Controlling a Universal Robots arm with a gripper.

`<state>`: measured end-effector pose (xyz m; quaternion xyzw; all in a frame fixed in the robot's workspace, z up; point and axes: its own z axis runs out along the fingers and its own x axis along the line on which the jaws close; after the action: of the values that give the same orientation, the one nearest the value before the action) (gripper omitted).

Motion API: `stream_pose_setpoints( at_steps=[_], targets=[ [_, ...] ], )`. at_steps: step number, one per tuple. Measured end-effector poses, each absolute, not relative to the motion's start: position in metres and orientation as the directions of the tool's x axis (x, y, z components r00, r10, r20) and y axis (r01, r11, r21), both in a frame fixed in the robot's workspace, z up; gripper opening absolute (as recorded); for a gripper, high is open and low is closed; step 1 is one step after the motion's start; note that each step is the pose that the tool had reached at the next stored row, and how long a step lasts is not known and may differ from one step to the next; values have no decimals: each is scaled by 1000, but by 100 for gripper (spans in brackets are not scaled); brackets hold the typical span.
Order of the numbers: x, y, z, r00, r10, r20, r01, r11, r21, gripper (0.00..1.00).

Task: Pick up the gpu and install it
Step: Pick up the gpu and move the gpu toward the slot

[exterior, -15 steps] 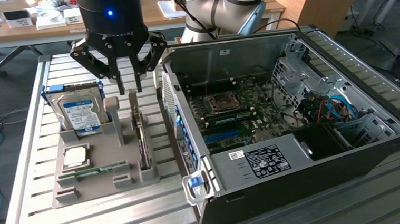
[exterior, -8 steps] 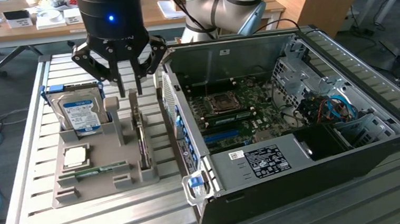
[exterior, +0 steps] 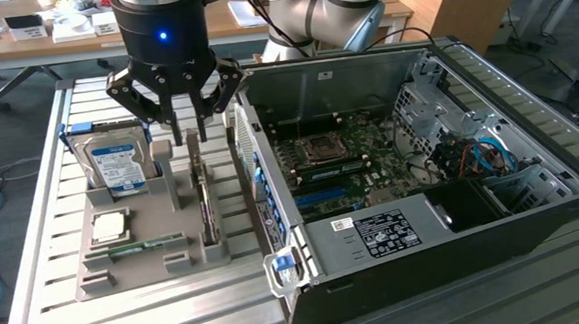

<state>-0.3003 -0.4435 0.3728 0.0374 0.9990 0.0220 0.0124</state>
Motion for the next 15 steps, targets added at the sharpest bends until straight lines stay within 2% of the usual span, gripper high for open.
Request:
stream_pose_setpoints(
  at_steps=[15],
  targets=[
    [-300, -444, 371, -997, 75, -23, 74, 996, 45, 36]
  ],
)
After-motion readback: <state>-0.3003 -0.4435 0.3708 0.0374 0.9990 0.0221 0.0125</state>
